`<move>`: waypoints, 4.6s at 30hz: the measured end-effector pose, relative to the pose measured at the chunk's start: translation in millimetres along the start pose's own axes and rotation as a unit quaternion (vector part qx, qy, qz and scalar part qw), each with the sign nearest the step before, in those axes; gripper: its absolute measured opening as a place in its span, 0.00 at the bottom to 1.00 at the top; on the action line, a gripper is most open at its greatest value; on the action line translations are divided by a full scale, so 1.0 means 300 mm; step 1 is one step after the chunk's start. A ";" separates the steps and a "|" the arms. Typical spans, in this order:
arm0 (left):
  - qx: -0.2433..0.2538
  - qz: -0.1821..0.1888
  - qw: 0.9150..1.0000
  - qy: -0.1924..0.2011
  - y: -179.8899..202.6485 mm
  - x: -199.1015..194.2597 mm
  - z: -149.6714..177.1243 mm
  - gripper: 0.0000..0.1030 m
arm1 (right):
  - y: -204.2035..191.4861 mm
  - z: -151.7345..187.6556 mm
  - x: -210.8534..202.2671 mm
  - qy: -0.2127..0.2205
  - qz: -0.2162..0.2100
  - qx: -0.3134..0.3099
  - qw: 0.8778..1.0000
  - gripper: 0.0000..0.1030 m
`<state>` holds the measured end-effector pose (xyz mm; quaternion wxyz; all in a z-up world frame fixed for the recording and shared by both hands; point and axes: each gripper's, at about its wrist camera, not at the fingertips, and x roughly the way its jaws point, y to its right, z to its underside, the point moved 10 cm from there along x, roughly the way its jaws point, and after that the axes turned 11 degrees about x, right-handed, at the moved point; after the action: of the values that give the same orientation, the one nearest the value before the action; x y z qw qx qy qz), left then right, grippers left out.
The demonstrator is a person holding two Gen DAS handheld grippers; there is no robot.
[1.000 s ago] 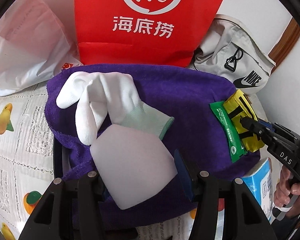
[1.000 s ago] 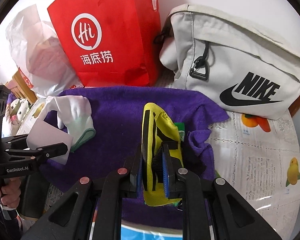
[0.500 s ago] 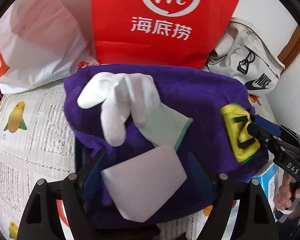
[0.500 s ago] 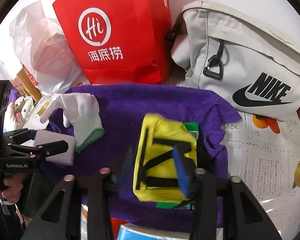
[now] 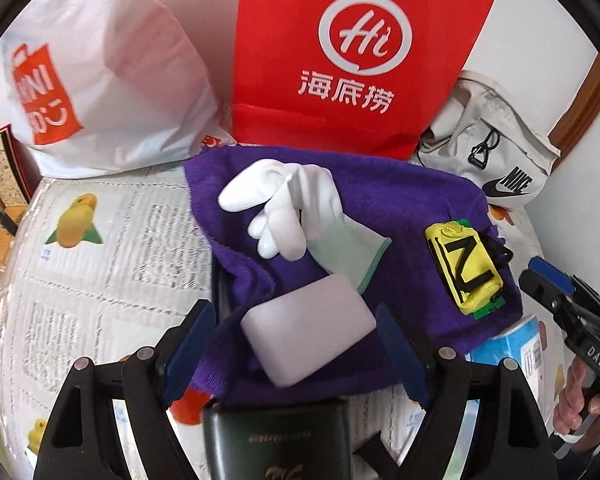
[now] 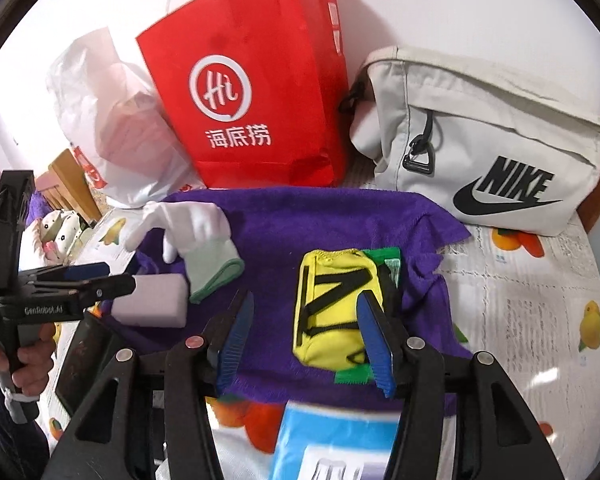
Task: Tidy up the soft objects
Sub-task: 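Open both tools to drop sponge and pouch onto the purple towel, then grasp the clear mesh bag with the right tool while the left tool moves toward the black watch strap, then lower the left tool and grasp the black watch strap, then carry the watch strap and mesh bag onto the purple towel with both tools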
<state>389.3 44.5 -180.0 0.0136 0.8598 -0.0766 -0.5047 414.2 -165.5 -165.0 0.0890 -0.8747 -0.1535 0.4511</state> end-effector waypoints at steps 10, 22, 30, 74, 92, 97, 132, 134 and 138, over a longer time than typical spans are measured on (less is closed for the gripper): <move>-0.008 0.007 0.999 0.030 0.013 -0.156 0.093 0.79 | -0.086 0.200 -0.153 -0.008 -0.032 0.011 0.999 0.53; -0.009 0.025 0.999 0.030 0.036 -0.239 0.256 0.79 | -0.217 0.528 -0.172 -0.066 -0.029 -0.019 0.997 0.60; 0.003 0.028 0.999 0.028 0.036 -0.239 0.316 0.79 | -0.215 0.592 -0.110 -0.075 0.024 -0.021 0.997 0.60; 0.001 0.058 0.998 -0.030 0.169 -0.299 0.781 0.79 | -0.137 0.748 -0.477 0.034 -0.021 -0.013 0.999 0.07; 0.034 0.064 0.997 -0.030 0.348 -0.170 0.779 0.78 | 0.076 0.887 -0.481 0.033 0.013 0.013 0.999 0.07; 0.062 0.043 0.997 -0.016 0.403 -0.132 0.722 0.76 | 0.105 0.892 -0.463 0.030 0.010 0.026 0.999 0.07; 0.110 -0.009 0.994 0.006 0.406 -0.148 0.755 0.20 | 0.171 0.907 -0.377 0.025 0.031 0.052 0.998 0.20; 0.100 -0.003 0.995 0.007 0.403 -0.150 0.754 0.19 | 0.169 0.904 -0.368 0.030 0.039 0.045 0.998 0.20; 0.088 0.014 0.996 0.008 0.399 -0.158 0.752 0.19 | 0.161 0.899 -0.363 0.032 0.068 0.028 0.997 0.06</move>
<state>156.2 -54.6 -237.7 -0.0546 0.8606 -0.1328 -0.4887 143.5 -244.0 -251.9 0.0875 -0.8943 -0.0783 0.4317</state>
